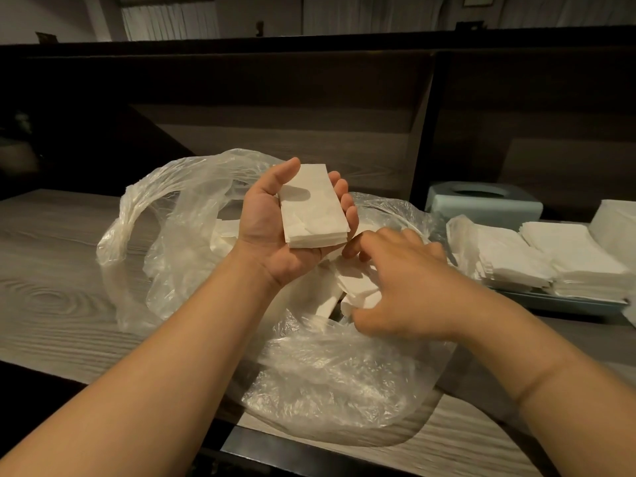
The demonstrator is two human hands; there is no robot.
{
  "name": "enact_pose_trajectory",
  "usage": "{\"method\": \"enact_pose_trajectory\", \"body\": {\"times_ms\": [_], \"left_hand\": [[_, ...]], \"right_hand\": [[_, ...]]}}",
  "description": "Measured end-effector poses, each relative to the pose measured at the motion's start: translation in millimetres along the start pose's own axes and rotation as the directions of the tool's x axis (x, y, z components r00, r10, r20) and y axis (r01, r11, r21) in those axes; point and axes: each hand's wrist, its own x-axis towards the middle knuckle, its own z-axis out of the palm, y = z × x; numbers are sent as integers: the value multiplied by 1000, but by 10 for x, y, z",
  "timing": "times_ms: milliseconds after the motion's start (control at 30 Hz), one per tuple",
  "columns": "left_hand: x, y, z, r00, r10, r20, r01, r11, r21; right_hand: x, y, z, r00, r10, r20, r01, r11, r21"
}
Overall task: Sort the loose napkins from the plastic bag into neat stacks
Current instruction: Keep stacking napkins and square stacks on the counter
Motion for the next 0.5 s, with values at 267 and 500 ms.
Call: {"method": "enact_pose_trajectory", "body": {"times_ms": [267, 500], "left_hand": [[8, 18, -37, 1000, -6, 25, 5, 1000, 9], [18, 20, -41, 1000, 14, 8, -14, 1000, 7]], "right_hand": [[32, -13, 8, 976, -42, -216, 54, 997, 50], [66, 75, 4, 900, -11, -436, 168, 932, 321]]}}
